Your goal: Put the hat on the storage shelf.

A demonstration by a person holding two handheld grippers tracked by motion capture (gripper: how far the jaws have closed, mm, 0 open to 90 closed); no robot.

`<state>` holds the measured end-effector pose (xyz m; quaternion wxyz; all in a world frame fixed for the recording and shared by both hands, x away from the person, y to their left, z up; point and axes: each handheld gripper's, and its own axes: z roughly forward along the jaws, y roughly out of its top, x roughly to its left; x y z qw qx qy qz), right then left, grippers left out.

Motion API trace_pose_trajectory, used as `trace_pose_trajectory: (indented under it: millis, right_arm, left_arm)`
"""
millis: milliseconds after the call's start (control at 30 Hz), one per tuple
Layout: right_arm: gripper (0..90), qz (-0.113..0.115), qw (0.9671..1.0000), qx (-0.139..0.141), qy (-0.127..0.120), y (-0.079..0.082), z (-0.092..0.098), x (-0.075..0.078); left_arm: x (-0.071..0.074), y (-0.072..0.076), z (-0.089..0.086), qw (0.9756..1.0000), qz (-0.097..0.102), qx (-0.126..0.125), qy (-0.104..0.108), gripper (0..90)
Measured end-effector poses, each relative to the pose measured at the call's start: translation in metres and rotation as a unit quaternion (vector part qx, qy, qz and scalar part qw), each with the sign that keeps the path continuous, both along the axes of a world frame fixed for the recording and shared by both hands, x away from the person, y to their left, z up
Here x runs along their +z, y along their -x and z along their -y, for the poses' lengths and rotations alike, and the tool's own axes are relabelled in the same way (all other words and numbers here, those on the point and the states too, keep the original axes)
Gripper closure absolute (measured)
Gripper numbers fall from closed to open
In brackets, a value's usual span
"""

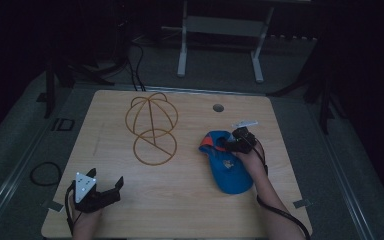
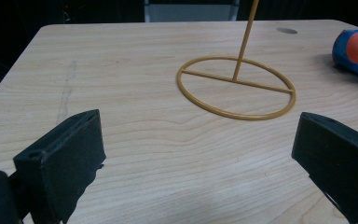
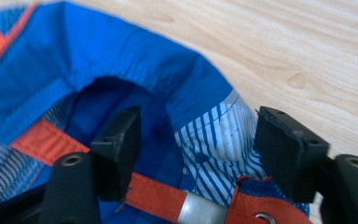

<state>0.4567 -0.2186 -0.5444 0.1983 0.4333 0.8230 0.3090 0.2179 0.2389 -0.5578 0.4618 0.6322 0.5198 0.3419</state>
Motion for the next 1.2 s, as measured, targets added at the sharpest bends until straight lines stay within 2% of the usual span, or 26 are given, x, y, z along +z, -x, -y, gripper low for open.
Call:
trace_pose_trajectory:
  millis: [167,267,333,400,467,600,633,700,900,1000,1067,1100,1200]
  right_arm:
    - [34.4,-0.021,0.9995,0.012,0.022,-0.003,-0.004,-0.006]
    - [35.2,-0.027,0.9995,0.012,0.011,-0.005,-0.002,-0.007]
    - [40.1,-0.027,0.9996,0.010,0.004,-0.004,0.000,-0.008]
    - [49.8,-0.023,0.9997,0.006,-0.002,-0.002,0.001,-0.008]
    - [58.4,-0.016,0.9997,0.015,-0.004,0.000,0.000,-0.009]
    - [76.2,-0.008,0.9996,0.026,0.002,0.005,-0.004,-0.009]
    - [76.2,-0.008,0.9996,0.026,0.002,0.005,-0.004,-0.009]
    - [84.1,0.004,0.9995,0.025,0.018,0.009,-0.008,-0.009]
    - [87.2,0.005,0.9998,0.007,0.019,0.011,-0.010,-0.005]
    - [87.4,0.022,0.9997,0.002,0.006,0.015,-0.010,0.003]
    - [87.4,0.024,0.9997,0.002,0.002,0.017,-0.010,0.005]
    - [87.5,0.037,0.9993,0.002,-0.010,0.021,-0.009,0.013]
    - [87.6,0.056,0.9983,0.004,-0.018,0.026,-0.009,0.025]
  left_arm:
    - [0.000,0.000,0.000,1.0000,-0.002,-0.002,0.002,2.7]
    - [-0.001,0.000,0.000,1.0000,-0.003,-0.003,0.001,2.8]
    - [-0.001,0.000,0.001,1.0000,-0.004,-0.006,0.001,2.7]
    - [-0.001,0.000,0.001,1.0000,-0.004,-0.007,0.000,2.8]
    - [-0.001,0.000,0.001,1.0000,-0.005,-0.007,-0.001,2.7]
    - [-0.001,-0.001,0.002,1.0000,-0.006,-0.007,-0.001,2.7]
    - [-0.001,-0.001,0.002,1.0000,-0.006,-0.007,-0.001,2.7]
    - [-0.001,-0.001,0.002,0.9999,-0.008,-0.009,0.000,2.8]
    - [-0.001,-0.001,0.001,0.9999,-0.008,-0.009,0.003,2.8]
    - [-0.001,-0.001,0.001,0.9999,-0.008,-0.009,0.005,2.8]
    - [-0.001,-0.001,0.001,0.9999,-0.009,-0.009,0.004,2.8]
    - [-0.001,-0.001,0.001,0.9999,-0.008,-0.008,0.004,2.8]
    - [-0.001,-0.001,0.001,0.9999,-0.007,-0.008,0.003,2.8]
